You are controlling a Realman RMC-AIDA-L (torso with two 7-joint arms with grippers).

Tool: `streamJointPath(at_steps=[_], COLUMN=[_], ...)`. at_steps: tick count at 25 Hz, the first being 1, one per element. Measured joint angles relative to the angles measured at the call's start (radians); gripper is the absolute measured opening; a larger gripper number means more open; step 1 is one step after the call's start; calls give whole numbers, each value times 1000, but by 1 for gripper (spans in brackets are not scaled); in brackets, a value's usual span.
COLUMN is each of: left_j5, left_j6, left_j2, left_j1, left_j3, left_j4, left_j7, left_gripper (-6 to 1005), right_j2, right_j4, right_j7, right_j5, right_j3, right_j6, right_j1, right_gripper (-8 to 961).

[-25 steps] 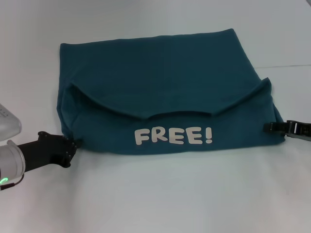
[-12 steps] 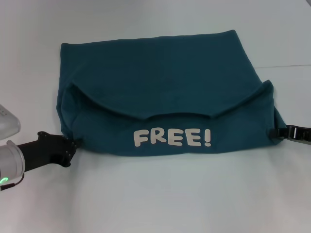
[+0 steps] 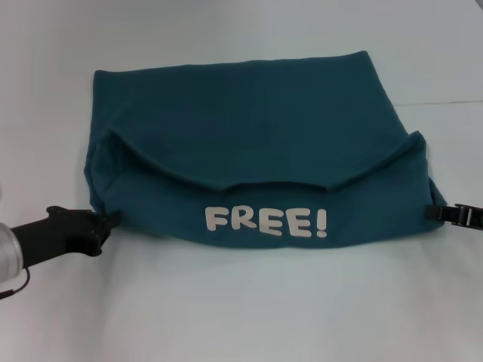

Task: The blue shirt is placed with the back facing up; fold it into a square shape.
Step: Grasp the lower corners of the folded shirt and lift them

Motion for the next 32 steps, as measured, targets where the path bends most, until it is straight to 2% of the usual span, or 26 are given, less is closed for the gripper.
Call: streamJointPath(at_steps=[1,9,14,17,21,32], left_j5=[-5,-40,-41,-40,-35,-32], left_j6=[35,276,337,374,446,595], left_j2=[-1,1,1,0,1,2], left_j1=[8,42,65,73,82,140], left_j3=[-14,-178,-200,-215,-248,-320], left_j4=[15,50,51,51,50,75], left_j7=[-19,-111,-147,-154,-157,-157], left_gripper=[2,2,2,2,2,2], right_j2=[0,0,0,12,39,76], right_j4=[-1,-12,-26,-65,-133,-154], right_j7=[-49,-185,-237,-248,-270,-366], right_j5=[57,158,159,159,159,153], right_j3=[0,54,121,142,178,269], right_j6=[-30,-140,-241,-290,-356,-473], right_j1=[-34,-128,-165,-190,-227,-324], right_gripper=[32,31,31,31,31,31])
